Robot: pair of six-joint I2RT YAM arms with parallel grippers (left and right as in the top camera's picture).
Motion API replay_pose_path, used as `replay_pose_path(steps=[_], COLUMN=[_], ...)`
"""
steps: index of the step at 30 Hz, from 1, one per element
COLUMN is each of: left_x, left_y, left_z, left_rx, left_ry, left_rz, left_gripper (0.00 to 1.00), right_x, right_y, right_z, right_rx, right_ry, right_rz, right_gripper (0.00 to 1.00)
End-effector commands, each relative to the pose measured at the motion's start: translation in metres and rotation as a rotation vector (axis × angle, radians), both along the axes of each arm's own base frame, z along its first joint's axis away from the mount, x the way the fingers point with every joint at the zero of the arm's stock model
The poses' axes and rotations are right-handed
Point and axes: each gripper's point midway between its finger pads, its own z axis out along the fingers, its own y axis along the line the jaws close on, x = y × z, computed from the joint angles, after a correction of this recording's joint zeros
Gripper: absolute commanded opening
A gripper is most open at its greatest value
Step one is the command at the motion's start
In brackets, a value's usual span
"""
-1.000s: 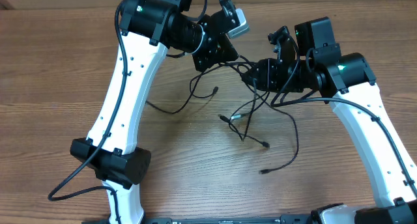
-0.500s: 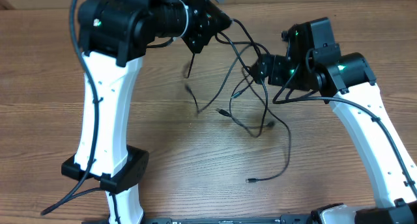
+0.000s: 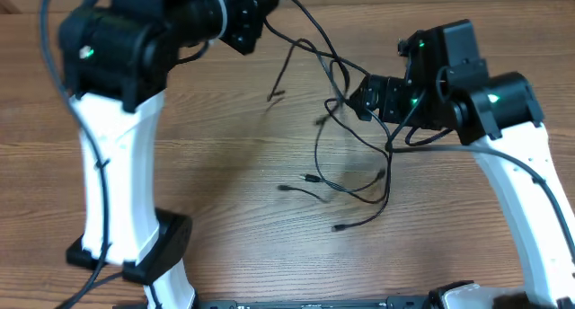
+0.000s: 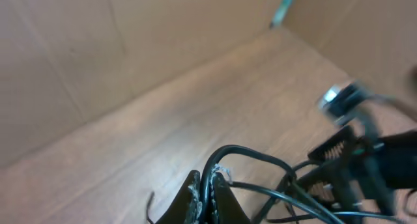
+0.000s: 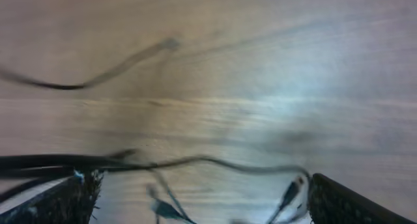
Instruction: Untangle cables
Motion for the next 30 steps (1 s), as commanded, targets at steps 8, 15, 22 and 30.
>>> replay_pose_path(steps=[8, 15, 22, 30], left_x=[-0.048, -0.054, -0.052, -0.052], left_y=[0.096, 0.14, 0.175, 0.206], left_z=[0.084, 0.095, 0.086, 0.081], left_rx=[-0.006, -0.005, -0.017, 0.039], left_ry=[-0.247, -0.271, -0.222, -0.214], left_rz=[0.326, 0.494, 0.615, 0.767], left_gripper=[0.04, 0.04, 0.04, 0.04], right_x=[0.015, 0.02, 0.025, 0.029], right_y=[-0.021, -0.049, -0.087, -0.126], right_z=[-0.029, -0.03, -0.031, -0.03], right_rx=[-0.087, -0.087, -0.083, -0.065], right_ry=[0.08, 0.095, 0.107, 0.102], right_rz=[-0.106, -0.184, -0.29, -0.395], right_gripper=[1.0, 1.0, 1.0, 1.0])
